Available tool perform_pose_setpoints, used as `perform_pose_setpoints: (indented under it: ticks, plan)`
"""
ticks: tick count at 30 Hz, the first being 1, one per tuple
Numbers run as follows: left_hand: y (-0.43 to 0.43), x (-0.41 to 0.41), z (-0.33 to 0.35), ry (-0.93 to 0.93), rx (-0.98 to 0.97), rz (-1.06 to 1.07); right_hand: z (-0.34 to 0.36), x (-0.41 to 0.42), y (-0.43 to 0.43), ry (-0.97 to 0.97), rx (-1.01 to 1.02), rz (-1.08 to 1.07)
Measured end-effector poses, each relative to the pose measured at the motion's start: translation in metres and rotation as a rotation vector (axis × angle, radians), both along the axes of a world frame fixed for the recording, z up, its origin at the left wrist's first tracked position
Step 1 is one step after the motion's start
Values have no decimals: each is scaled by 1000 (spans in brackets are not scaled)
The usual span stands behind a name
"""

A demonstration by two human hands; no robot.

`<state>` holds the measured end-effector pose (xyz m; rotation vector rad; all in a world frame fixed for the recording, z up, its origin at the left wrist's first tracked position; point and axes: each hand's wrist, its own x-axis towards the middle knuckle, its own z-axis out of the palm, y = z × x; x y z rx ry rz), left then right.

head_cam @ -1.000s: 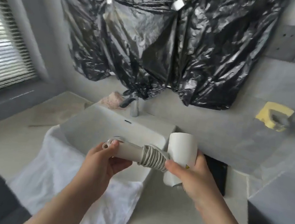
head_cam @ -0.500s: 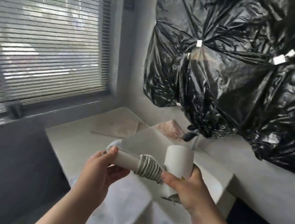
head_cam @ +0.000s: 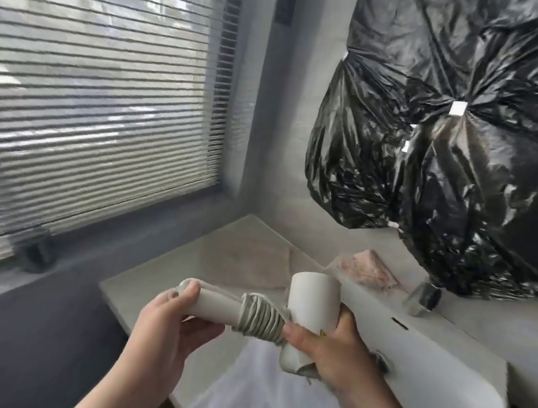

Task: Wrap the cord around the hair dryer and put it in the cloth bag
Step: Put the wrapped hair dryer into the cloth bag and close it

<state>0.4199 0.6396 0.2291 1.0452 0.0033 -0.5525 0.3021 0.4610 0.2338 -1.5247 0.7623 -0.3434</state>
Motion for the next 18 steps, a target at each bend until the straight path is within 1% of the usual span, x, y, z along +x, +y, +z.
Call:
perform_pose_setpoints:
  ticks: [4,9,14,18]
  plan:
    - [9,47,-5,11,2,-20,-3,43,11,4,-1,-16]
    - [-8,96,-19,71,-7,-34,-15,91,-4,35,11,-40]
    - [-53,148,-32,68,50,-90,-39,136,-43,26,63,-98]
    - [-99,186,-37,62,134,-176,-62,164,-82,51,168,-175]
